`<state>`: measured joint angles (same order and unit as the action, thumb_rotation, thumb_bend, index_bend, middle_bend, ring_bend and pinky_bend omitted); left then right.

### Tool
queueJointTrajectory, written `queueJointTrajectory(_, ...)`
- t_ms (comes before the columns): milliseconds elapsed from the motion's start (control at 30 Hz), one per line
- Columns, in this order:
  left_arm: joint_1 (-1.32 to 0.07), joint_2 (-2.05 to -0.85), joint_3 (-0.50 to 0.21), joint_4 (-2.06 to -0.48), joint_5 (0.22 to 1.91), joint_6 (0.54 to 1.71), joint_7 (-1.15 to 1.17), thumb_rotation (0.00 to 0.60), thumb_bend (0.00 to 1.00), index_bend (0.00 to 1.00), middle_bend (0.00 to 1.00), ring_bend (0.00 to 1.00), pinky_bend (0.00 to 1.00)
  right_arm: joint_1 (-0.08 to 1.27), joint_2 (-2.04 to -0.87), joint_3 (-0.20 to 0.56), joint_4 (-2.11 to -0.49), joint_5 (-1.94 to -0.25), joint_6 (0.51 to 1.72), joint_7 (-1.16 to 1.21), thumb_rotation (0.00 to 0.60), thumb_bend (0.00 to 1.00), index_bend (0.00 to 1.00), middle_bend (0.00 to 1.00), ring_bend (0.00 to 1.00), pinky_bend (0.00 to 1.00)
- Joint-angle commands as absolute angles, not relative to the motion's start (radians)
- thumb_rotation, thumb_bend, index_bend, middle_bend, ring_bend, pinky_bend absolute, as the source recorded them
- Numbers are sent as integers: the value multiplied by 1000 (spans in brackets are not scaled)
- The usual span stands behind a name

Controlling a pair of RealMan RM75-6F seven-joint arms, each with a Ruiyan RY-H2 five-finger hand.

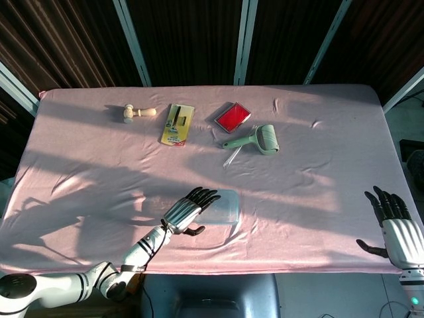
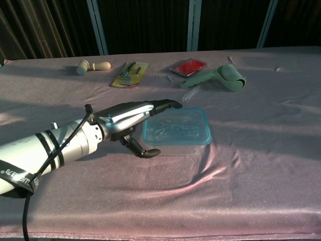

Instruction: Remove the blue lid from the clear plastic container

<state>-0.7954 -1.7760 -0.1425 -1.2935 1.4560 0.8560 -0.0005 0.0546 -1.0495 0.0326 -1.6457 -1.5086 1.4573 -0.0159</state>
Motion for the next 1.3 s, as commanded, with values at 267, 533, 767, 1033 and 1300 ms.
queueJointTrajectory(267, -836, -1817, -160, -1254, 1398, 810, 28, 600, 278, 0, 0, 0, 0, 55, -1045, 34, -1644, -1502, 1453, -6, 600, 196, 0, 0, 0, 0)
queueJointTrajectory(533, -851, -1851, -171, -1211, 1365, 811, 34, 600, 287, 0, 32, 27, 40, 56, -1041, 36, -1644, -1498, 1450, 2, 600, 196, 0, 0, 0, 0)
queueJointTrajectory(767, -849, -1897, -158, -1145, 1376, 843, 22, 600, 332, 0, 392, 330, 222, 60, -1043, 31, -1645, -1506, 1442, -4, 600, 196, 0, 0, 0, 0)
queueJointTrajectory(1033, -833, -1926, -110, -1107, 1465, 936, -17, 600, 357, 0, 512, 406, 291, 91, -1071, 23, -1637, -1550, 1416, -55, 600, 196, 0, 0, 0, 0)
queueJointTrajectory(1300, -811, -1980, -59, -1049, 1536, 1010, -82, 600, 361, 0, 528, 421, 301, 239, -1174, 38, -1540, -1696, 1311, -102, 600, 276, 157, 0, 0, 0)
